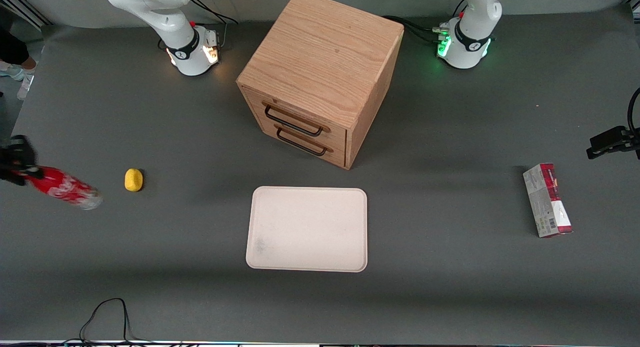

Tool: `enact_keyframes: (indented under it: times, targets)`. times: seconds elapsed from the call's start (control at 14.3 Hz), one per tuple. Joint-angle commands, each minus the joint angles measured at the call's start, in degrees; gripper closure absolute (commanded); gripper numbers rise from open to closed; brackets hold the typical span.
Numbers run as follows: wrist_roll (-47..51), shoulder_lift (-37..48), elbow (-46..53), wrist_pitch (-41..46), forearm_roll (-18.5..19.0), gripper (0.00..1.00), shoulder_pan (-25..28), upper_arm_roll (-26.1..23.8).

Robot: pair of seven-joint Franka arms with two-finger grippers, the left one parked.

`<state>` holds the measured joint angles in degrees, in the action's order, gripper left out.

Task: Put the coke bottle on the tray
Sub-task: 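Lift the red bottle and carry it over the cream tray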

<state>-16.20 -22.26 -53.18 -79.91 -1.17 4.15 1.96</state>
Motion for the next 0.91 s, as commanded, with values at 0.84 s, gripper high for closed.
enact_keyframes:
  times: [0.84]
  targets:
    - [14.89, -9.3, 4.14, -4.11, 2.75, 1.0, 20.81, -7.23]
